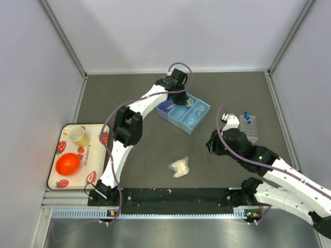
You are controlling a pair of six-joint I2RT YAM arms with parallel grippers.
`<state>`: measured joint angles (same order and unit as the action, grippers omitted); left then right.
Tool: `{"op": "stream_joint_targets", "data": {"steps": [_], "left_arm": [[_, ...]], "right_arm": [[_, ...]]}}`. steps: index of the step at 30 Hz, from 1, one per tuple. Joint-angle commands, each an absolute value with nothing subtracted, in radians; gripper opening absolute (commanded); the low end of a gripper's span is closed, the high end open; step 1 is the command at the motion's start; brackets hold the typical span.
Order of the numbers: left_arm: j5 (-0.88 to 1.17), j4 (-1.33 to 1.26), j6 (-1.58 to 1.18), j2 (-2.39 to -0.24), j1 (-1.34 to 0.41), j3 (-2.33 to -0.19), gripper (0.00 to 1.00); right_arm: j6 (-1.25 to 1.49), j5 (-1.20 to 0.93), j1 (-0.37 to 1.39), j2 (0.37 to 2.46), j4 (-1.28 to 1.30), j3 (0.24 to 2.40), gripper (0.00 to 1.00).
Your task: Organize the chemistry lab equipment
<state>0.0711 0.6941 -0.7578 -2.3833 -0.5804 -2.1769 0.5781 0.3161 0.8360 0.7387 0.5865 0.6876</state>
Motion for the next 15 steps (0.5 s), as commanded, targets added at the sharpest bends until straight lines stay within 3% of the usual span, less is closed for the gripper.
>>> {"op": "stream_joint_targets", "data": {"steps": [1,15], "left_arm": [[0.016,0.664,-0.784,-2.384,-0.581,-2.21,0.0],[-0.112,0.729,-0.733,-2.391,-0.607,-2.187,0.0]], "right_arm": [[0.58,0.296,0.848,0.713,0.538,0.68,0.47],[0.581,0.278,0.848,0.69,0.522,0.646,0.47]]}}
